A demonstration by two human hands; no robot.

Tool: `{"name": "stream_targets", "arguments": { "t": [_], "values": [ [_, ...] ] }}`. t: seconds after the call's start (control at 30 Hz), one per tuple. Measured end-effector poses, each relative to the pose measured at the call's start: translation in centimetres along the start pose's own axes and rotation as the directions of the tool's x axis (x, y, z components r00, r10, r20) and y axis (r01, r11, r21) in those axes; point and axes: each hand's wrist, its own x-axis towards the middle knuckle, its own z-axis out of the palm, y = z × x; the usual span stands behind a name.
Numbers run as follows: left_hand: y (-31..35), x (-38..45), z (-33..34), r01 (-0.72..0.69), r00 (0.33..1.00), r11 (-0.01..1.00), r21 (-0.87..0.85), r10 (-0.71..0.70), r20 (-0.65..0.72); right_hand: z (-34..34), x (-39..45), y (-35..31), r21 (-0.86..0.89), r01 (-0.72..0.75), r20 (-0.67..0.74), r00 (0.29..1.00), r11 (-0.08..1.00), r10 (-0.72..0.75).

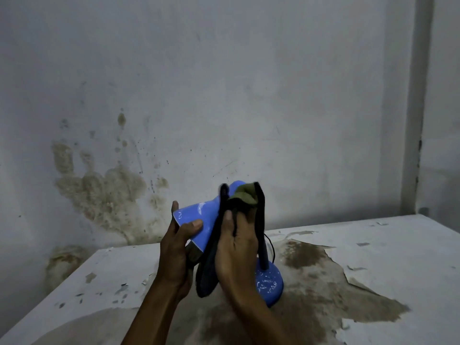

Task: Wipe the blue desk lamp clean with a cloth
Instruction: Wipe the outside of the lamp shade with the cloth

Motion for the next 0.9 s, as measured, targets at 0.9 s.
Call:
{"name": "stream_targets", "arguments": {
  "t": [0.9],
  "values": [
    [-0.3, -1.0, 0.3, 0.094, 0.994, 0.995, -0.031, -0.096, -0.052, 0.2, -5.0, 0.9, 0.188, -0.219, 0.111, 0.973, 0.958, 0.2]
  ]
}}
